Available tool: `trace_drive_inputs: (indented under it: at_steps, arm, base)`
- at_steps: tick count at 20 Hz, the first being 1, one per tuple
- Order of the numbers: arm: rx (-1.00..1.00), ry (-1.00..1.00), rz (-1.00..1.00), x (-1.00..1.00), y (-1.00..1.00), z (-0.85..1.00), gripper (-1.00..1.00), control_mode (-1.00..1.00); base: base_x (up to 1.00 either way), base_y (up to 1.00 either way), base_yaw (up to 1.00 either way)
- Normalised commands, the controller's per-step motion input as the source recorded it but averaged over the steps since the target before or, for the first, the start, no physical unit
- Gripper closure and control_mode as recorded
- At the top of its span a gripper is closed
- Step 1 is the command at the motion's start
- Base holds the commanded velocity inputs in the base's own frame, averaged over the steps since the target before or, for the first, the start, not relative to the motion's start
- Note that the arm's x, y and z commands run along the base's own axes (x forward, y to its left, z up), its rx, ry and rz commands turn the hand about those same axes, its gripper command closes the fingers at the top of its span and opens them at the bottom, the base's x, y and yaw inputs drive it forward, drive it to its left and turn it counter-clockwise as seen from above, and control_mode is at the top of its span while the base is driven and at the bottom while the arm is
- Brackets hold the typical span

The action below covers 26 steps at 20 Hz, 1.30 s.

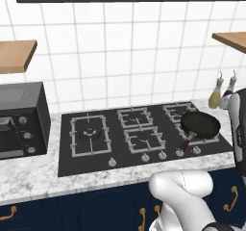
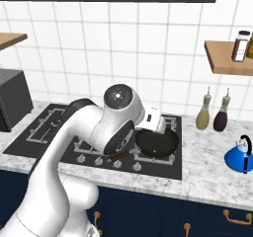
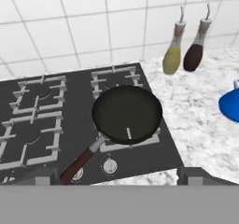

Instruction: Pick the kettle from the counter and place it on a stove burner. Then turn the burner on.

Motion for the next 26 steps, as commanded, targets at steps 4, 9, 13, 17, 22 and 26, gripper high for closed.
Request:
trace_drive_inputs:
  at_steps: [4, 9, 13, 17, 22, 26]
  arm:
    - [0.0, -0.16, -0.23, -0.17, -1.0, 0.0, -1.0, -1.0]
    - [0.0, -0.04, -0.19, 0.1, -1.0, 0.0, -1.0, -1.0]
    - [0.0, 0.04, -0.19, 0.16, -1.0, -0.01, -1.0, -1.0]
    - [0.0, 0.07, -0.17, 0.07, -1.0, -0.06, -1.0, -1.0]
    - [0.0, 0.0, -0.09, 0.0, -0.89, -0.06, -1.0, -1.0]
    - [0.0, 0.0, -0.01, 0.0, -0.1, 0.0, -1.0, -1.0]
  base:
    - [0.0, 0.0, 0.0]
    - [0.0, 0.0, 0.0]
    - [0.0, 0.0, 0.0]
    - [0.0, 0.0, 0.0]
    - [0.0, 0.0, 0.0]
    - [0.0, 0.0, 0.0]
